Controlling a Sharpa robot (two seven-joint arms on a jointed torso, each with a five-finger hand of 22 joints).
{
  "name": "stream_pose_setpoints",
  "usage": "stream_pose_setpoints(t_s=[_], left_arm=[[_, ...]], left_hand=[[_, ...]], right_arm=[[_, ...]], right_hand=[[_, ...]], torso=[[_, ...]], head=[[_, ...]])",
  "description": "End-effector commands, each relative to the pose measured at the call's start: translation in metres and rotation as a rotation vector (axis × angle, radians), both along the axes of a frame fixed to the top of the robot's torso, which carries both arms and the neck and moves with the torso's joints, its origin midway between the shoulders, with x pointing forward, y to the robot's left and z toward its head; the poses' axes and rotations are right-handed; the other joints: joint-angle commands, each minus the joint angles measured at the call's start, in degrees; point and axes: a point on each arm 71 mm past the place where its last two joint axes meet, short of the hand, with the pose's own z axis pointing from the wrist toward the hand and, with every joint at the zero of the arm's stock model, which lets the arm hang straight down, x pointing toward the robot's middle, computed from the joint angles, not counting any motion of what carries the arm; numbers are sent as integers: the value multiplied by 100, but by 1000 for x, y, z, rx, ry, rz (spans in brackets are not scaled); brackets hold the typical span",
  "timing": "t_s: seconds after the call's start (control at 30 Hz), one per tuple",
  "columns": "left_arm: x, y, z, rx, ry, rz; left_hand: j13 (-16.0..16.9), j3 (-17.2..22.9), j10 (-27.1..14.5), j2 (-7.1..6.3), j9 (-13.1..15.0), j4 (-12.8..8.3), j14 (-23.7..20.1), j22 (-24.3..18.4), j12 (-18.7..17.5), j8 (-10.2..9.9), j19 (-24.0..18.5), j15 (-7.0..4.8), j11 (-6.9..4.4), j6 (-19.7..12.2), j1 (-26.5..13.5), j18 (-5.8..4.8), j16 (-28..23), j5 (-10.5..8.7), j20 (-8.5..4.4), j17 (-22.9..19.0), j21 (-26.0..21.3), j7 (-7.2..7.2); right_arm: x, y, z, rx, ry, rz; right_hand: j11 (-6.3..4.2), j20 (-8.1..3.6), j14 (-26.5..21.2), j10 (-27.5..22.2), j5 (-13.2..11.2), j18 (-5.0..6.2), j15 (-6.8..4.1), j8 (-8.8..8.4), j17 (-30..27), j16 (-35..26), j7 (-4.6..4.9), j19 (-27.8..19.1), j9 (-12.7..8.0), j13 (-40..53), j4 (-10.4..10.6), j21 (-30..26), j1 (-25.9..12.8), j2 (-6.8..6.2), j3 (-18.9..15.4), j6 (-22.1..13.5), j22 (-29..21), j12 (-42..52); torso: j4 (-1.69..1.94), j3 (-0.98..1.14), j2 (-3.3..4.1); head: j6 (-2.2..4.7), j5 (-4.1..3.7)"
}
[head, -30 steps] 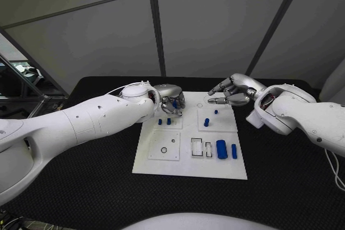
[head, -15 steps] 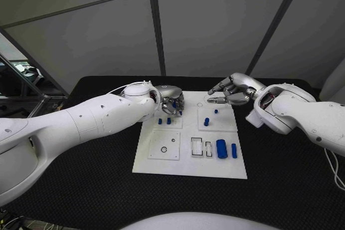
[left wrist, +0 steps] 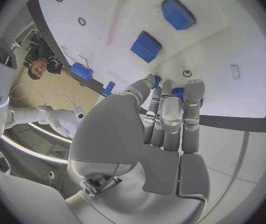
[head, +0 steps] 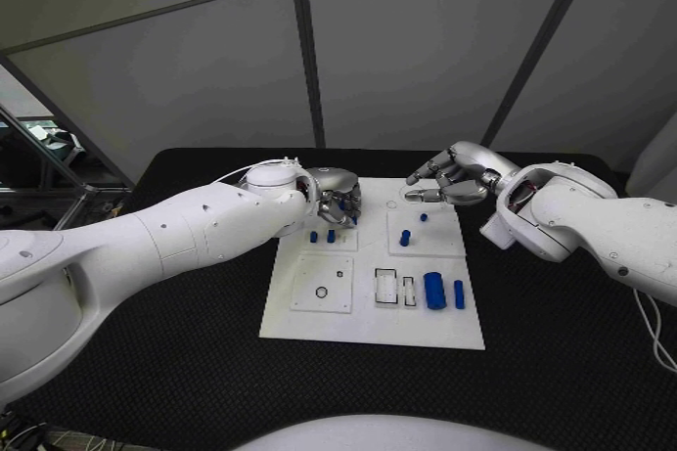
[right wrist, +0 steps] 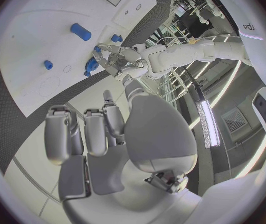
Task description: Assemble the parts on the task board
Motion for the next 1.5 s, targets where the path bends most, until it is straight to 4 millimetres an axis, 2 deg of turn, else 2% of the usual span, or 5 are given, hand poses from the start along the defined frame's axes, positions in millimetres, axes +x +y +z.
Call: stream_pose_setpoints(t_s=[0.03,0.47,0.7,0.93,1.5], left_arm=[[0,-2,-2,13,14,-10],[1,-2,-6,25,32,-3],[2,-1,-6,28,34,1],[0,-1,-2,-25,-5,-9],[-9,15,16,-135,-53,9]], left_hand=[[-11,43,62,65,-15,-8,47,63,42,14,52,2,-1,55,-25,-132,59,-10,4,46,69,6],[-36,93,78,111,-84,-31,56,176,58,-27,69,7,10,11,-17,-146,146,9,3,82,178,41],[-42,365,217,278,-129,-277,109,434,135,35,147,-37,-22,186,279,-177,297,-104,-32,188,438,35],[-106,632,238,246,-219,-449,136,644,87,-25,162,-26,-7,243,255,-200,329,-74,-32,164,646,46],[-137,703,280,180,-264,-495,165,782,74,-52,205,-26,-9,298,132,-220,363,-91,-29,165,782,55]], right_arm=[[0,2,2,5,-4,10],[0,2,1,4,-2,13],[-1,2,1,3,-1,14],[-1,2,2,4,-2,15],[-1,0,2,5,-6,10]], right_hand=[[9,-41,241,24,33,37,-33,-36,4,-17,4,30,-9,-2,-18,-28,-35,19,-21,31,341,27],[8,-42,241,25,35,37,-34,-36,3,-18,4,31,-8,-1,-21,-28,-33,26,-18,33,342,28],[8,-42,241,25,35,37,-34,-36,3,-18,4,31,-8,-1,-21,-28,-33,26,-18,33,342,28],[8,-42,241,25,35,37,-34,-36,3,-18,4,31,-8,-1,-21,-28,-33,26,-18,33,342,28],[8,-42,241,25,35,37,-34,-36,3,-18,4,31,-8,-1,-21,-28,-33,26,-18,33,342,28]], torso=[[-4,1,-3],[-5,3,-1],[7,2,-5],[9,-4,-6],[26,-4,-21]], head=[[3,7],[1,-12],[-5,-21],[-4,-14],[24,11]])
